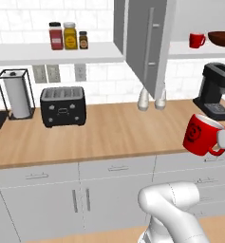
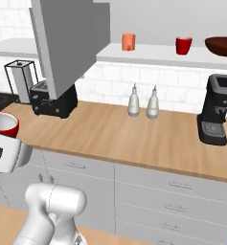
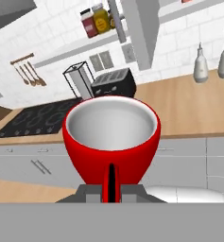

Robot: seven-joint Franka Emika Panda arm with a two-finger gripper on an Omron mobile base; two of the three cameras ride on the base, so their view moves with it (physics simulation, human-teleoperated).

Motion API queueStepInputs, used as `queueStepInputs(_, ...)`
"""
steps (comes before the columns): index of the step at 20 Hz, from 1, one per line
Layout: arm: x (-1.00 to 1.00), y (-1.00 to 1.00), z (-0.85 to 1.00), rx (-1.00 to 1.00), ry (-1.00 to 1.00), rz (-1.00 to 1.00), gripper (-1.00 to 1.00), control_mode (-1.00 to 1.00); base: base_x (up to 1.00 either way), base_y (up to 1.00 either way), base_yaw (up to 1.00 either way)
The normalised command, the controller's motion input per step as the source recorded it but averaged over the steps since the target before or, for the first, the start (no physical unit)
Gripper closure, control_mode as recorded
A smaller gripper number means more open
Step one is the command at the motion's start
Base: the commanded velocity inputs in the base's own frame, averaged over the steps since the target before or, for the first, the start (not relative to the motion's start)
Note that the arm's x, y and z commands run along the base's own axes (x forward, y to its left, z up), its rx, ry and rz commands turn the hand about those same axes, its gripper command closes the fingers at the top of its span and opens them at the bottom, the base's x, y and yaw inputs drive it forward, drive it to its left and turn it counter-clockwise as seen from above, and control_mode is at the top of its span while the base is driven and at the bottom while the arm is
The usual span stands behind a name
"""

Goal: Gather all objects into one cabinet and sort the glasses and bowls to opposite sides.

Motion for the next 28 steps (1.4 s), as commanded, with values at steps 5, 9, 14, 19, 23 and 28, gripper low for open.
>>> queueStepInputs(5,0.00,0.00,0.00,0.00,0.00,0.00,1.00,1.00,0.05,-0.73,0.00)
queueStepInputs(9,0.00,0.00,0.00,0.00,0.00,0.00,1.00,1.00,0.36,-0.55,0.00)
queueStepInputs(14,0.00,0.00,0.00,0.00,0.00,0.00,1.00,1.00,0.41,-0.26,0.00)
queueStepInputs(19,0.00,0.00,0.00,0.00,0.00,0.00,1.00,1.00,0.21,-0.14,0.00)
queueStepInputs(23,0.00,0.00,0.00,0.00,0.00,0.00,1.00,1.00,0.29,-0.25,0.00)
queueStepInputs(28,0.00,0.00,0.00,0.00,0.00,0.00,1.00,1.00,0.32,-0.25,0.00)
